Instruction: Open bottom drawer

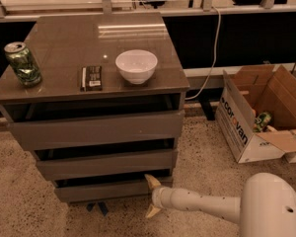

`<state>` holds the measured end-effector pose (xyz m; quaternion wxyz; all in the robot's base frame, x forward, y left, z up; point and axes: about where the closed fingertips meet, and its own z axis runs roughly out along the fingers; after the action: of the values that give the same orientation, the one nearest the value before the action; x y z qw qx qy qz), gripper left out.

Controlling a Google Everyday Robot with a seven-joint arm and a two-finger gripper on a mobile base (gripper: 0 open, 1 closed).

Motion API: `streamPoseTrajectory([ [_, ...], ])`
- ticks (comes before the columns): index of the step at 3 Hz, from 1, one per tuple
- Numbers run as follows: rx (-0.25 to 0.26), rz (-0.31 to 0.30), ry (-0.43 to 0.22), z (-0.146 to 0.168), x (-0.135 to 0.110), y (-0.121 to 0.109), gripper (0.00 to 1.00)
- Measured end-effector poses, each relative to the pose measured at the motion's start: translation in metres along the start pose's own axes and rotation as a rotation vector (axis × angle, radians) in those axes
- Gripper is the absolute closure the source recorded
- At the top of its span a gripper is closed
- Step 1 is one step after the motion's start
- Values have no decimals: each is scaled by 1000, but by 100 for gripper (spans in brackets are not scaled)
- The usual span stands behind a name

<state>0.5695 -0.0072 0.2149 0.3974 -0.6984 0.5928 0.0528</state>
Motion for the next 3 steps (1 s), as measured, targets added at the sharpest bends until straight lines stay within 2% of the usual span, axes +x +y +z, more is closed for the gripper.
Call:
streamPoseTrajectory([
  [1,-6,12,10,10,12,-12,0],
  [2,-30,38,18,30,28,-17,8],
  [3,-44,56,32,42,40,-18,11],
])
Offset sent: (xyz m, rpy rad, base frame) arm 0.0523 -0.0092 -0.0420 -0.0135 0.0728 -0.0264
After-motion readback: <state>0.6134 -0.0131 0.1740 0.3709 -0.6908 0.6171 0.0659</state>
